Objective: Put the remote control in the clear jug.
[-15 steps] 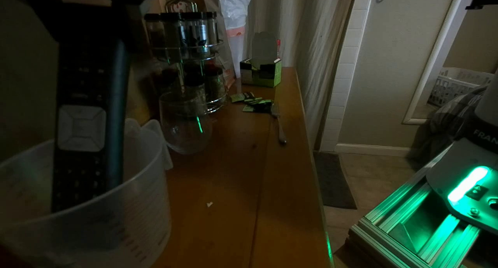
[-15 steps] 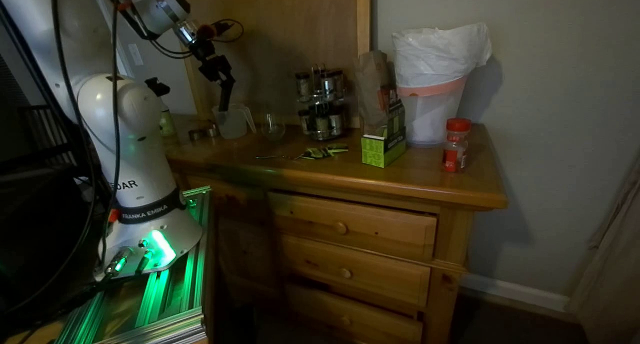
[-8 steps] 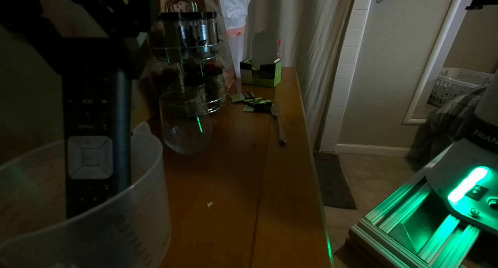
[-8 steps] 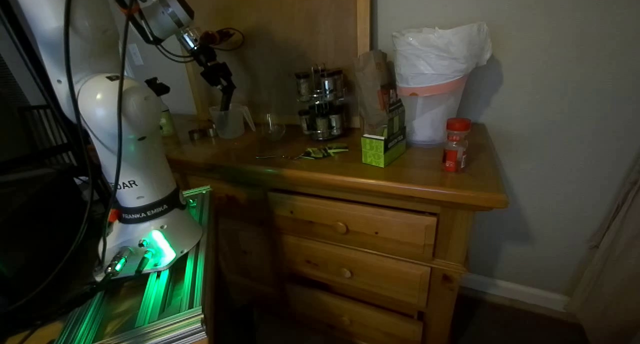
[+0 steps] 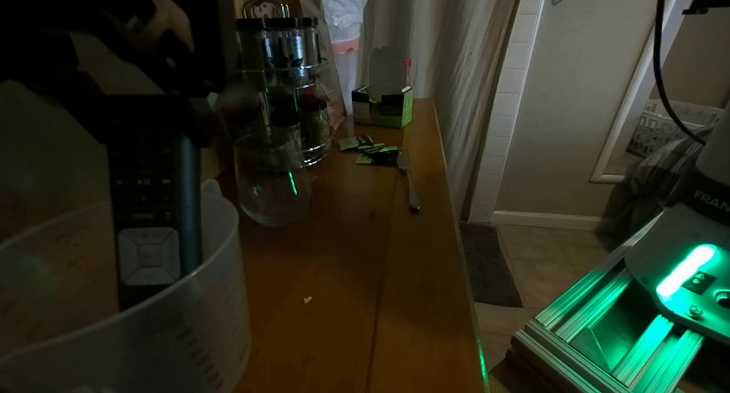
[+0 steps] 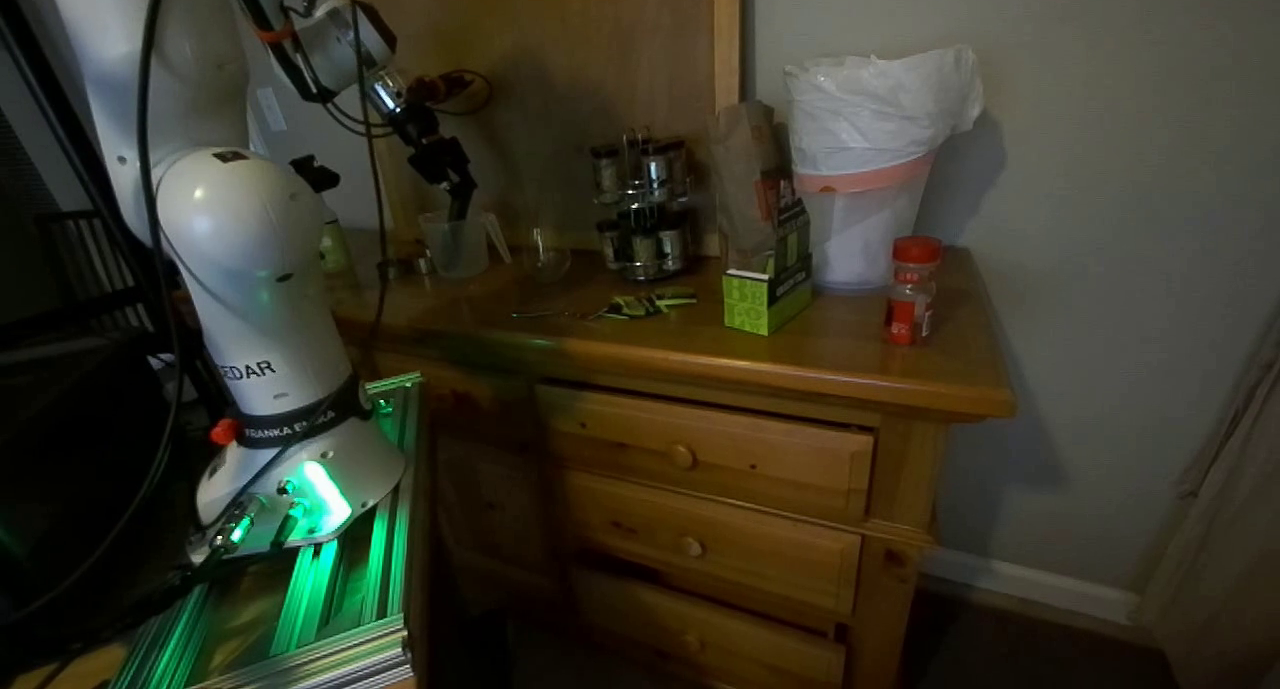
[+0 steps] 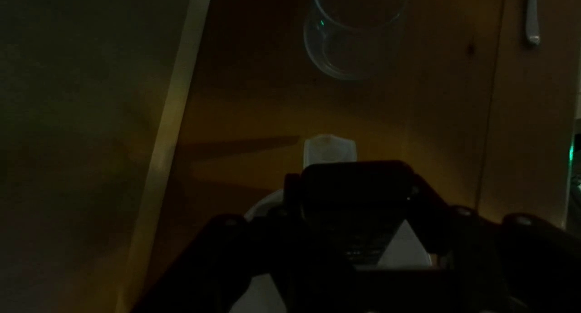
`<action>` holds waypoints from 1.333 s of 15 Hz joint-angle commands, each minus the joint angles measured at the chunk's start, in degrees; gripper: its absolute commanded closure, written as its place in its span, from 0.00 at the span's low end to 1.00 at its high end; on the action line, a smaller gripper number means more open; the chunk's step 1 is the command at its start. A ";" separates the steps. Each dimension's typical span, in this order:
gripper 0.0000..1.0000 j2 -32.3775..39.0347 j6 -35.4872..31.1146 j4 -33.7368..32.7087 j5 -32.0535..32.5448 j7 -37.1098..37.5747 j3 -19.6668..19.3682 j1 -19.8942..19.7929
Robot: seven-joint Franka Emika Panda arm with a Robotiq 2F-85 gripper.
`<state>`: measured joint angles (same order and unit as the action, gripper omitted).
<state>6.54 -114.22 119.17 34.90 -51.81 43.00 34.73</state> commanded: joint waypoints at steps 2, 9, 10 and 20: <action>0.67 3.01 0.49 -1.86 0.47 0.12 -0.07 0.79; 0.00 -0.02 -3.01 -1.43 -2.05 -0.41 -0.27 -0.54; 0.00 -1.43 -4.25 -1.00 -2.92 -0.32 -0.30 -0.97; 0.00 -30.88 -24.02 14.91 -27.49 -2.61 -12.07 -1.63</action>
<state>-13.09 -131.06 125.19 15.26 -52.48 36.66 30.61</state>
